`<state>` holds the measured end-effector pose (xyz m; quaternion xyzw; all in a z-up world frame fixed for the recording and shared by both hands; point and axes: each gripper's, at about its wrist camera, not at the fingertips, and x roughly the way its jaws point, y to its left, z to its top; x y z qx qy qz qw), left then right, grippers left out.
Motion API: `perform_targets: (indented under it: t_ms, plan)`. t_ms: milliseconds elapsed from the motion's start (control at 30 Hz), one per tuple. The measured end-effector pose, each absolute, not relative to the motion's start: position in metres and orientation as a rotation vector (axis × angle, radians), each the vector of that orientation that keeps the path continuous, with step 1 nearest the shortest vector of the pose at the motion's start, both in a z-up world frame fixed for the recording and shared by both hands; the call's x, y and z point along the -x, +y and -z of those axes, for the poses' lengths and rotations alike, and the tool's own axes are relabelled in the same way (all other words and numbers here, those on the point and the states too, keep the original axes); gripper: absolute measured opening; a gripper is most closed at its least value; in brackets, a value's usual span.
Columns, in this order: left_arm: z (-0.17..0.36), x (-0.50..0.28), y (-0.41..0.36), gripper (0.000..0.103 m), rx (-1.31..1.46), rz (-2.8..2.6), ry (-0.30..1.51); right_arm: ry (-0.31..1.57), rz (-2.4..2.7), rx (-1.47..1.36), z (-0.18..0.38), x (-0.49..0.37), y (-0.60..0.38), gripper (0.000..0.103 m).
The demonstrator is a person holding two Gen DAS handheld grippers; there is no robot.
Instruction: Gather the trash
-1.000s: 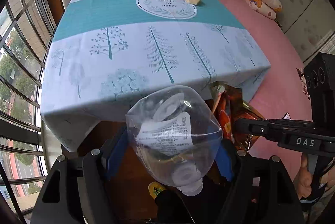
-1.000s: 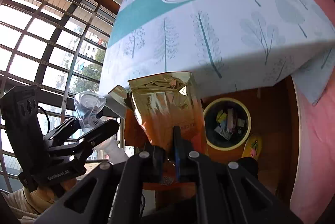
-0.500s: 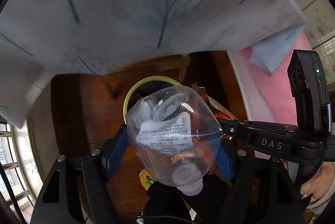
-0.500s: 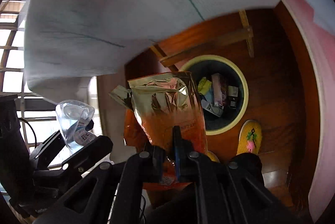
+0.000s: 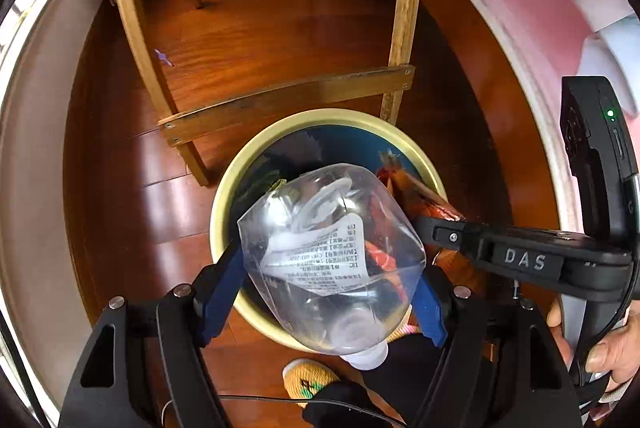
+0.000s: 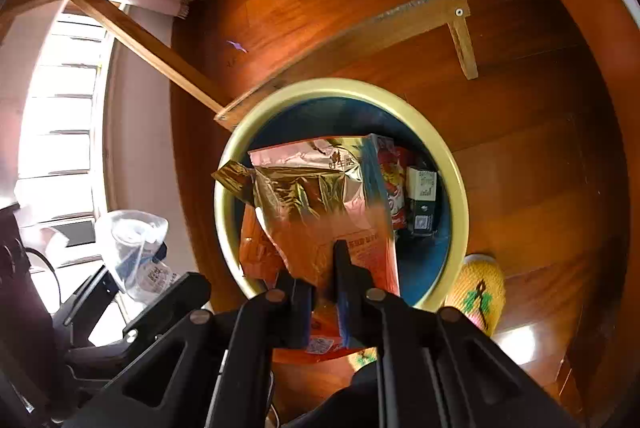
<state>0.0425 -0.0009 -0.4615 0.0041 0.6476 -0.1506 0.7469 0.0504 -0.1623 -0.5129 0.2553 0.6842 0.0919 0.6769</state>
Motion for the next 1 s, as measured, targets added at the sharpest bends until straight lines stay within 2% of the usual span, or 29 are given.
perform_targets:
  t_ms: [167,333,400,433,500,567,600,800,1000]
  plan:
    - [0.482,-0.053,-0.004,0.074,-0.027,0.336,1.413,1.536,-0.226,-0.532,0.532,-0.055,-0.157,0.011]
    - [0.492,-0.058,-0.004,0.074,-0.040,0.336,1.403,1.541,-0.220,-0.510,0.543,-0.058,-0.156,0.017]
    - [0.495,-0.059,-0.004,0.075,-0.045,0.336,1.421,1.551,-0.214,-0.503,0.545,-0.057,-0.156,0.031]
    - [0.497,-0.060,-0.003,0.076,-0.043,0.334,1.428,1.555,-0.206,-0.494,0.544,-0.057,-0.156,0.035]
    - [0.498,-0.061,0.000,0.092,-0.044,0.312,1.430,1.551,-0.194,-0.484,0.542,-0.056,-0.158,0.045]
    - [0.499,-0.061,0.004,0.102,-0.039,0.299,1.430,1.542,-0.183,-0.488,0.541,-0.054,-0.160,0.048]
    - [0.499,-0.061,0.006,0.102,-0.035,0.295,1.426,1.540,-0.182,-0.488,0.540,-0.053,-0.161,0.050]
    - [0.489,-0.055,0.008,0.102,-0.051,0.281,1.402,1.523,-0.181,-0.413,0.530,-0.049,-0.157,0.051]
    - [0.450,-0.040,0.009,0.102,-0.055,0.289,1.393,1.493,-0.159,-0.388,0.492,-0.040,-0.160,0.051]
